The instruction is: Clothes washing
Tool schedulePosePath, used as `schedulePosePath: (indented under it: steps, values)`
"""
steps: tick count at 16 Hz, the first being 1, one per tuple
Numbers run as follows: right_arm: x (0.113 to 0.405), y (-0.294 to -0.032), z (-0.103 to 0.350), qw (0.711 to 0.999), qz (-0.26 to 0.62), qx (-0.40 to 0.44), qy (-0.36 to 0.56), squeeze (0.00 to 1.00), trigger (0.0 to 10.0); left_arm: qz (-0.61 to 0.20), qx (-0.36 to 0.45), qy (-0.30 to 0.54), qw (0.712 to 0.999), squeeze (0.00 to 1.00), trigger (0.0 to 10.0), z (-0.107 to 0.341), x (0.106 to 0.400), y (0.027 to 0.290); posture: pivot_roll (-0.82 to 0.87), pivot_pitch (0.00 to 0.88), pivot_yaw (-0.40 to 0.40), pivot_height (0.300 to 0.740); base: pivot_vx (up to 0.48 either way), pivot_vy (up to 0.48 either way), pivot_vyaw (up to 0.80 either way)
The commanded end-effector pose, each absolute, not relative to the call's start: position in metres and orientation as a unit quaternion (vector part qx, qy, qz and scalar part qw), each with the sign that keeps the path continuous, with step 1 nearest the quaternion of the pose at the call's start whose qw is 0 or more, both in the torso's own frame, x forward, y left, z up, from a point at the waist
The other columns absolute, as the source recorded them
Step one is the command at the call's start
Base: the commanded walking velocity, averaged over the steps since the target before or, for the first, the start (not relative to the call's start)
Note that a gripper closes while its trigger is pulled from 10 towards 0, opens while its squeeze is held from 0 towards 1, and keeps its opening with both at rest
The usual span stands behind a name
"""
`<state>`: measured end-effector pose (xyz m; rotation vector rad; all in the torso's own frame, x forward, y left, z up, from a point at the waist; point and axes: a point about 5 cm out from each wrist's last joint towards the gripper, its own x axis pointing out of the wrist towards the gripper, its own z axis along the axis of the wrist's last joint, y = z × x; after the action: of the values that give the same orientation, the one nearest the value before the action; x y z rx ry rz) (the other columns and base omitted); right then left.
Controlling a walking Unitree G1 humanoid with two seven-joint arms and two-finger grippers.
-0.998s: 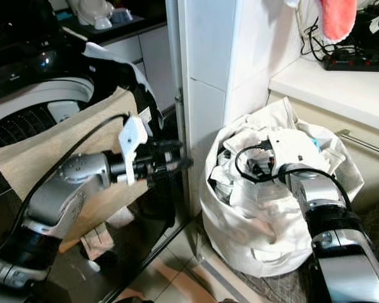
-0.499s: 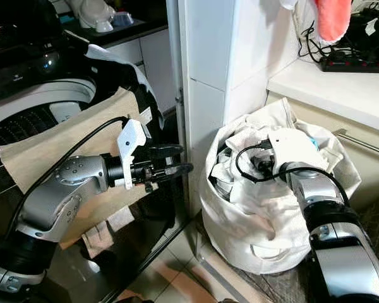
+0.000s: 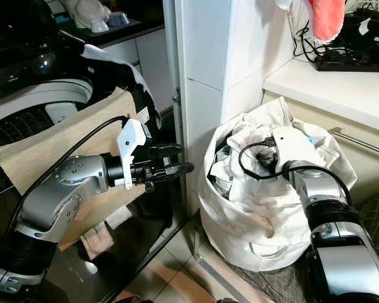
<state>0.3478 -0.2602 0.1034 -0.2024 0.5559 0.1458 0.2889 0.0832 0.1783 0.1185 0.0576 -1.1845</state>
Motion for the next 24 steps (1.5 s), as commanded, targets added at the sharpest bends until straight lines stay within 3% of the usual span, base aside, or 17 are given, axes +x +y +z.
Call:
schedulePosePath:
  steps: [1,8,11,16,20,21,24]
  values:
    - [0.353,-0.262,0.113,0.958,0.071,-0.093,0.261,0.00,0.0,-0.547,0.059,0.026,0.835,0.00,10.0,0.181,0.292,0.088,-0.05,0.000,0.085,0.740,0.000,0.000,0.00]
    - [0.359,-0.261,0.132,0.966,0.074,-0.088,0.230,0.00,0.0,-0.523,0.063,0.019,0.850,0.00,10.0,0.183,0.298,0.090,-0.05,0.000,0.081,0.740,0.000,0.000,0.00]
    - [0.363,-0.264,0.159,0.975,0.075,-0.091,0.186,0.00,0.0,-0.497,0.065,0.007,0.865,0.00,10.0,0.185,0.304,0.093,-0.05,0.000,0.077,0.740,0.000,0.000,0.00]
    - [0.355,-0.254,0.253,0.987,0.149,-0.050,0.040,0.00,0.0,-0.456,0.051,-0.012,0.888,0.00,10.0,0.193,0.313,0.097,-0.05,0.000,0.071,0.740,0.000,0.000,0.00]
    - [0.334,-0.232,0.331,0.968,0.241,-0.009,-0.064,0.00,0.0,-0.437,0.016,-0.068,0.897,0.00,10.0,0.217,0.318,0.093,-0.05,0.000,0.061,0.740,0.000,0.000,0.00]
    - [0.329,-0.220,0.344,0.958,0.276,0.010,-0.081,0.00,0.0,-0.429,-0.032,-0.099,0.897,1.00,10.0,0.232,0.320,0.092,-0.06,0.000,0.057,0.740,0.000,0.000,0.00]
    - [0.325,-0.194,0.345,0.940,0.332,0.016,-0.078,0.00,0.0,-0.422,-0.077,-0.153,0.890,1.00,10.0,0.257,0.320,0.085,-0.05,0.000,0.048,0.740,0.000,0.000,0.00]
